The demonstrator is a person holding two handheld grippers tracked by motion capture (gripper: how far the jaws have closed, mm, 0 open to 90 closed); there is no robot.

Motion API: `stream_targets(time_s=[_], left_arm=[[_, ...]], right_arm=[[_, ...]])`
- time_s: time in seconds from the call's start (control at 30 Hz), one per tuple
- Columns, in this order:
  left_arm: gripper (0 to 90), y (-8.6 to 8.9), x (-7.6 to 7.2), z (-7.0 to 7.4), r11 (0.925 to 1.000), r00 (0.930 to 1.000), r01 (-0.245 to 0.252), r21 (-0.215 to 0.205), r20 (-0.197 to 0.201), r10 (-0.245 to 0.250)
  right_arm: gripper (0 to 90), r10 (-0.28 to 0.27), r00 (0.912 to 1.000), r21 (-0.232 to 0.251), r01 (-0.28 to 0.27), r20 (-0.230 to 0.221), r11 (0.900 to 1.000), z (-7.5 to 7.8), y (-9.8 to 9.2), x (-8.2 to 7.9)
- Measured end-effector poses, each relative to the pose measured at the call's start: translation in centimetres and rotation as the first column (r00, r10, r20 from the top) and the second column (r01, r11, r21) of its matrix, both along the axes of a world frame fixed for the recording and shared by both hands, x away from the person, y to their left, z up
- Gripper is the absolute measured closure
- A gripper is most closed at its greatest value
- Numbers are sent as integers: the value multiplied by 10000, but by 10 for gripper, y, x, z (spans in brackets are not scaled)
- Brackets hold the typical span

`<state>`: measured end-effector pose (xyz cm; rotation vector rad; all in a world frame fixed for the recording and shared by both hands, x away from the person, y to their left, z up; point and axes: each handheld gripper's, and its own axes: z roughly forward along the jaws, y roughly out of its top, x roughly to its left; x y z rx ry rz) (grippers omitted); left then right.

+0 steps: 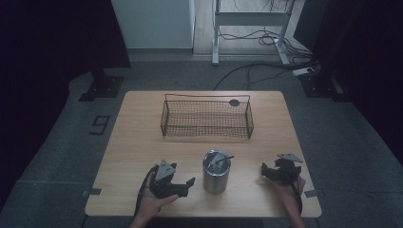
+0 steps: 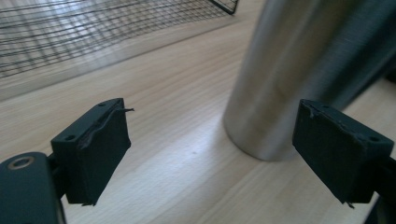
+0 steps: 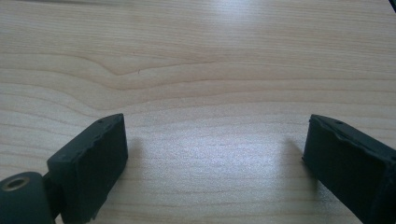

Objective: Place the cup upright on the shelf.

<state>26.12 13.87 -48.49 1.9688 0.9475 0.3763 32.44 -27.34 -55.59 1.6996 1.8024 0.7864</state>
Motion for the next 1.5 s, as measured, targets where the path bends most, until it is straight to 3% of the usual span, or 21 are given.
stream_targets(time_s=[0.53, 0.8, 0.97, 1.1, 1.27, 1.5], left_arm=[[40, -30, -8, -9, 9940, 9944, 1054, 298, -94, -1052], [14, -42, -6, 0, 9883, 9884, 1521, 141, -30, -1521], [11, -49, -3, 4, 9866, 9866, 1634, -21, 38, -1634], [11, -60, 2, 3, 9871, 9871, 1598, 74, -54, -1597], [19, -65, 9, 3, 9874, 9871, 1572, -166, -293, -1577], [19, -77, 15, 3, 9871, 9870, 1591, -153, -211, -1594]], right_arm=[[67, -4, 10000, 3, 4, 13, 10000, 0, 0, 0], [78, -69, 10000, 6, 69, 42, 10000, 0, 0, 0], [81, -82, 10000, 22, 82, 47, 10000, 0, -1, 0], [82, -83, 10000, 19, 83, 49, 10000, 0, -1, 0], [82, -86, 10000, 22, 86, 49, 10000, 0, -1, 0], [83, -97, 9999, 17, 97, 43, 10000, 0, -1, 0]])
